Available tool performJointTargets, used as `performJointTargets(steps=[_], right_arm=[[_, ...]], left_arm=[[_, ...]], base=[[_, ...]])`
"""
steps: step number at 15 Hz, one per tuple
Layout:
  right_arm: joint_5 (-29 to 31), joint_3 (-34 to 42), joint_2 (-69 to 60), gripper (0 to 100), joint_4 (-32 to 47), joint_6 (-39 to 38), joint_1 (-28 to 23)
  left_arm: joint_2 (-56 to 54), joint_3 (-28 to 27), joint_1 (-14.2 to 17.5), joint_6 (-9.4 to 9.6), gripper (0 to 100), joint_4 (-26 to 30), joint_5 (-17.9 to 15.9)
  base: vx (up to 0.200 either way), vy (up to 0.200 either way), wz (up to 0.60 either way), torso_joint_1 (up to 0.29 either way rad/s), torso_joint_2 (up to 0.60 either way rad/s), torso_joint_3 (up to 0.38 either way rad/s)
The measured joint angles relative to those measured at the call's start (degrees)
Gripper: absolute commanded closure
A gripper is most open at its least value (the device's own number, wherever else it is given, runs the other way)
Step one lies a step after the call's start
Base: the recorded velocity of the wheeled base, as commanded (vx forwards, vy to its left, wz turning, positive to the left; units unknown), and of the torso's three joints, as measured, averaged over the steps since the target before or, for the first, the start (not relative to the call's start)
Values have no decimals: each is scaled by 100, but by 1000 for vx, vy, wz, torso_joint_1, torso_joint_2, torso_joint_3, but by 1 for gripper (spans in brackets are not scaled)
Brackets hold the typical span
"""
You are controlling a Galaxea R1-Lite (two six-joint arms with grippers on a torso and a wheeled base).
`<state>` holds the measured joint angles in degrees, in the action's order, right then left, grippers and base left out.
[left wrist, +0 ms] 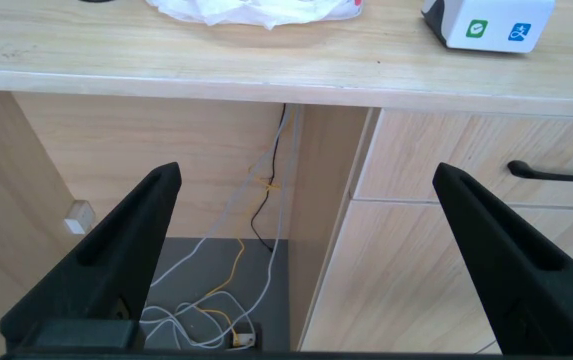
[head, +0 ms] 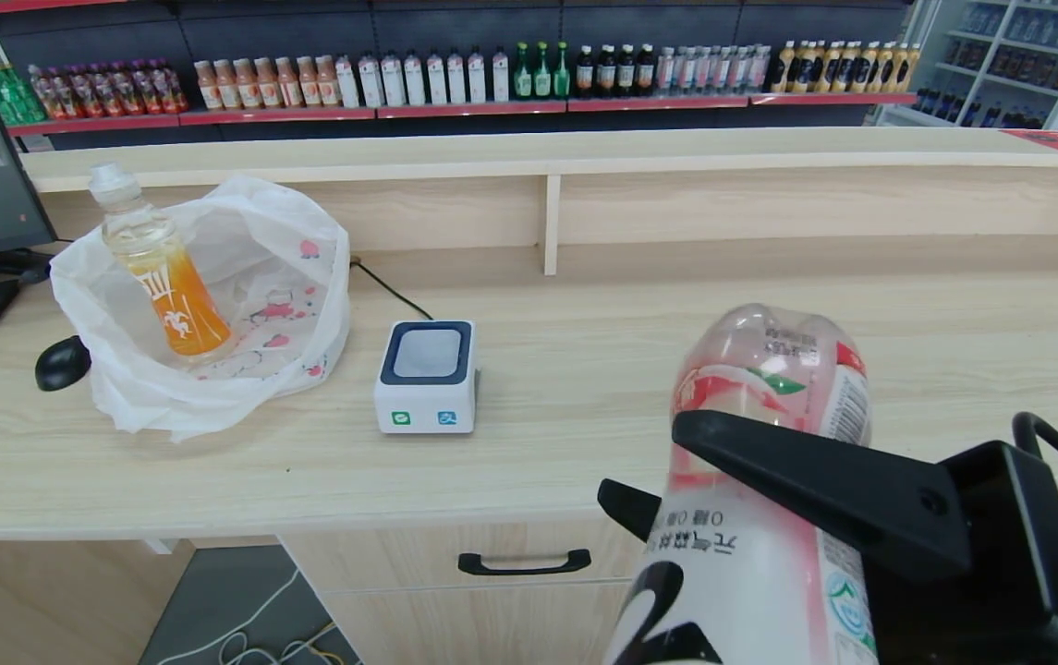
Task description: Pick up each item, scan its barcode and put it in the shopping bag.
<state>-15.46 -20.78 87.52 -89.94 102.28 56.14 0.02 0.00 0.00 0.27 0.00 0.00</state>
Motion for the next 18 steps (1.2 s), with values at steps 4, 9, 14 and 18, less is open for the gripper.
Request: performJointTargets(steps=[4,9,14,18], right_arm=[[0,-18,33,100,2,20,0],[2,-46,90,100,0,-99,-7],[7,-38,199,100,2,-1106,-126],[16,59,315,100,4,-2717,-254]], left_arm=[[0,0,0,-2,0,0,0],[0,0,0,0,0,0,0],[0,0,0,-2,0,0,0],[0,0,0,0,0,0,0]], base=[[0,0,0,0,0,0],[0,0,0,0,0,0],[0,0,0,0,0,0],[0,0,0,0,0,0]])
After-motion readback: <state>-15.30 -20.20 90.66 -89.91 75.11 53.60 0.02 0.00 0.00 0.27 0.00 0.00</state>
